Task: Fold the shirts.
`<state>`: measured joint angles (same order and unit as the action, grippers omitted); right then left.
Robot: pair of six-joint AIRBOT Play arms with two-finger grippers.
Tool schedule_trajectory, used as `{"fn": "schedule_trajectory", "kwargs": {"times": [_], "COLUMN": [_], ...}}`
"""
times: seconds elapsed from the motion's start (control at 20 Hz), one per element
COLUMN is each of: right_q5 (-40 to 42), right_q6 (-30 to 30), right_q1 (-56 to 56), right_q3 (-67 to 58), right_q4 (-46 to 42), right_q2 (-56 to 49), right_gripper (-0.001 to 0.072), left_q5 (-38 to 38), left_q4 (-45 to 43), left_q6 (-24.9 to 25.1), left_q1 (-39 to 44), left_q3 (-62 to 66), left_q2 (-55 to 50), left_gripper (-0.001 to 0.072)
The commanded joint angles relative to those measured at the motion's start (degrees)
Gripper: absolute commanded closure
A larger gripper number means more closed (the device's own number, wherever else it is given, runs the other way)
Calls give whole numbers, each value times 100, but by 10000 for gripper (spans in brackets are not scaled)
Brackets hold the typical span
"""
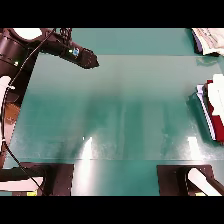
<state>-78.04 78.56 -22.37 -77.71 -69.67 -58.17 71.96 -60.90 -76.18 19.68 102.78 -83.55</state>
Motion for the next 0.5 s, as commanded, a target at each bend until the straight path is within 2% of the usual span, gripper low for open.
{"fn": "schedule_trajectory", "kwargs": {"times": [0.0, 0.45], "right_q5": [50, 48], "right_q6": [-20, -20], "right_q1": [837, 1082], "right_q3": [-4, -4], "right_q4": [55, 57], "right_q2": [-37, -37], "right_gripper": [691, 691], "left_q5": [-9, -9], "left_q4": [7, 7], "left_q6": [-9, -9], "left_q1": [2, 2], "left_q3": [0, 0], "left_q2": [0, 0], "left_gripper": [681, 681]}}
